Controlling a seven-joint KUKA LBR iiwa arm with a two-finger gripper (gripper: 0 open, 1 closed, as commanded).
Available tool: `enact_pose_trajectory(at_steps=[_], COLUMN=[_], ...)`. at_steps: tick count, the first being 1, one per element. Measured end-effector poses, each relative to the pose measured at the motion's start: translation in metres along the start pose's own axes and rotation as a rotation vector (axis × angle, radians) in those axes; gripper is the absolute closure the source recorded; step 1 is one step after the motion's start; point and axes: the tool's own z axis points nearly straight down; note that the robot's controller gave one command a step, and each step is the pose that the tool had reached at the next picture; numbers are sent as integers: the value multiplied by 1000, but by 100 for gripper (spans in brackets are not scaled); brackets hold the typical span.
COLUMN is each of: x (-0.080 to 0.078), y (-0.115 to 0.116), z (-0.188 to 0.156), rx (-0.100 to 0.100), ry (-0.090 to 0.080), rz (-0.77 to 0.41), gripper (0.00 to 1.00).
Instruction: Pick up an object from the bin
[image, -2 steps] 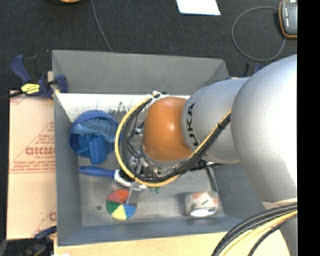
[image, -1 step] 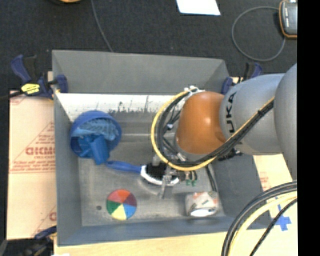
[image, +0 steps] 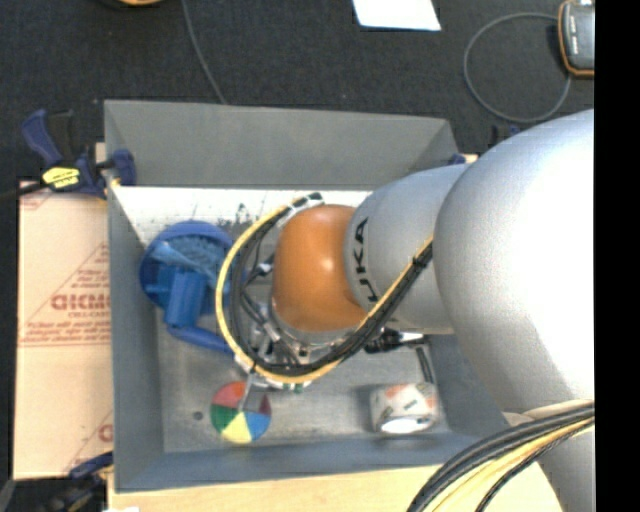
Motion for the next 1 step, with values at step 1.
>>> enact_pose_trajectory(at_steps=[1], x=[-19], y=[-70], z=[-96], rx=[14], ry=[3], rz=[-126], gripper=[0])
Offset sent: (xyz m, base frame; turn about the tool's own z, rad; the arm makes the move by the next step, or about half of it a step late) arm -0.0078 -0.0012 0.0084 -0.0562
